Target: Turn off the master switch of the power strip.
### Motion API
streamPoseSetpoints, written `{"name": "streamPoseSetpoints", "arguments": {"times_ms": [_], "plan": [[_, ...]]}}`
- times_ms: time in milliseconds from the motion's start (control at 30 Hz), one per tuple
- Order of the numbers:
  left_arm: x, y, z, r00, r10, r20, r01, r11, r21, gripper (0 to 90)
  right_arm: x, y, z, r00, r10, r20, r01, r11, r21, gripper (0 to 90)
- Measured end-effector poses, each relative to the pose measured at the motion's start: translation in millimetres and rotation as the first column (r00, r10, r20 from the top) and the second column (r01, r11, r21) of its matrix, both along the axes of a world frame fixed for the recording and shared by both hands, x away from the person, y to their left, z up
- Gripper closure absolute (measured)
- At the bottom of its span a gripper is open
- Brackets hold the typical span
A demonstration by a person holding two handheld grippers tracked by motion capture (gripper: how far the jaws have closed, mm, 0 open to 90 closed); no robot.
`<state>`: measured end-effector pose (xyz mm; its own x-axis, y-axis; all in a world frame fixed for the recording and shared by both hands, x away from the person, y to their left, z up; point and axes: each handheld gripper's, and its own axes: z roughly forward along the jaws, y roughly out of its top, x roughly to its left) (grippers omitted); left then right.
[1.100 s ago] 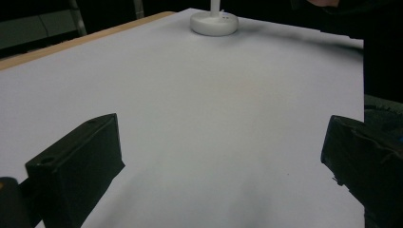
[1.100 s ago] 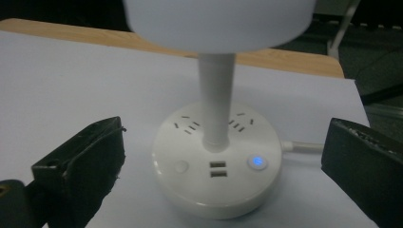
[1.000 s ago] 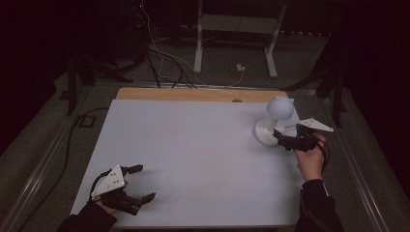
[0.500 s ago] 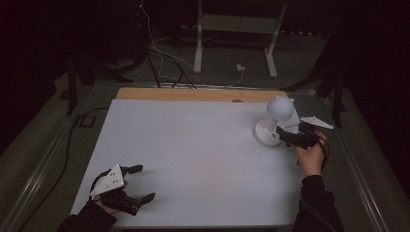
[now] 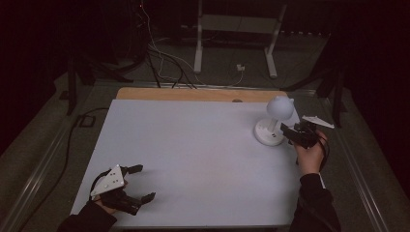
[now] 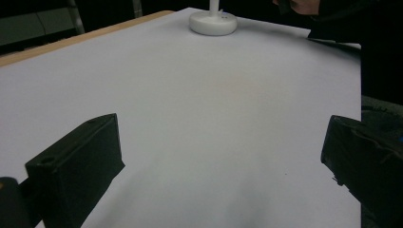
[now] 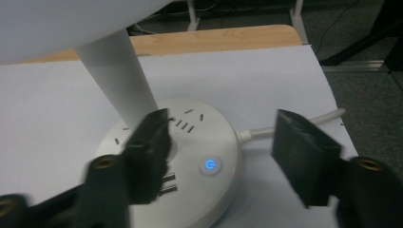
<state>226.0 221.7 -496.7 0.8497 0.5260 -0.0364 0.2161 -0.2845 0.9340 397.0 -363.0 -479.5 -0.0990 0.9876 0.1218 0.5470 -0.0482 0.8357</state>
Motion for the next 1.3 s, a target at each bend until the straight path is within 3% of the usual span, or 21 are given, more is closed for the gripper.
{"name": "streamPoseSetpoints", "arguments": {"times_ms": [200, 267, 467, 600, 700, 833, 1300], "plan": [[-0.1, -0.2, 0.0, 1.0000, -0.001, 0.000, 0.001, 1.0000, 0.002, 0.4, -0.6, 2.3, -0.4, 0.9998, -0.020, -0.003, 0.020, 1.000, -0.003, 59.3], [0.0, -0.2, -0.1, 1.0000, 0.000, 0.000, 0.000, 1.0000, 0.003, 0.4, -0.5, 4.7, -1.9, 0.9994, -0.033, -0.009, 0.033, 0.999, -0.022, 68.7], [-0.2, -0.7, -0.3, 1.0000, -0.003, -0.003, 0.003, 1.0000, 0.007, 0.4, -1.0, 7.2, -4.4, 0.9990, -0.044, -0.008, 0.044, 0.999, -0.019, 79.8], [-0.2, -0.7, -0.2, 1.0000, -0.002, -0.002, 0.002, 1.0000, 0.006, 0.4, -0.4, 9.8, -8.2, 0.9990, -0.044, 0.001, 0.044, 0.998, -0.051, 89.0], [-0.4, -0.6, 0.1, 1.0000, -0.003, 0.000, 0.003, 1.0000, 0.007, 0.4, -0.1, 12.1, -10.2, 0.9994, -0.035, -0.001, 0.035, 0.998, -0.056, 90.0], [-0.4, -0.7, -0.1, 1.0000, -0.003, -0.002, 0.003, 1.0000, 0.007, 0.4, 1.2, 15.8, -15.9, 0.9997, -0.025, 0.000, 0.025, 0.994, -0.109, 90.0], [-0.4, -0.8, -0.1, 1.0000, -0.004, -0.002, 0.004, 1.0000, 0.008, 0.4, 4.2, 20.3, -27.7, 0.9998, -0.019, -0.008, 0.018, 0.990, -0.142, 90.0]]}}
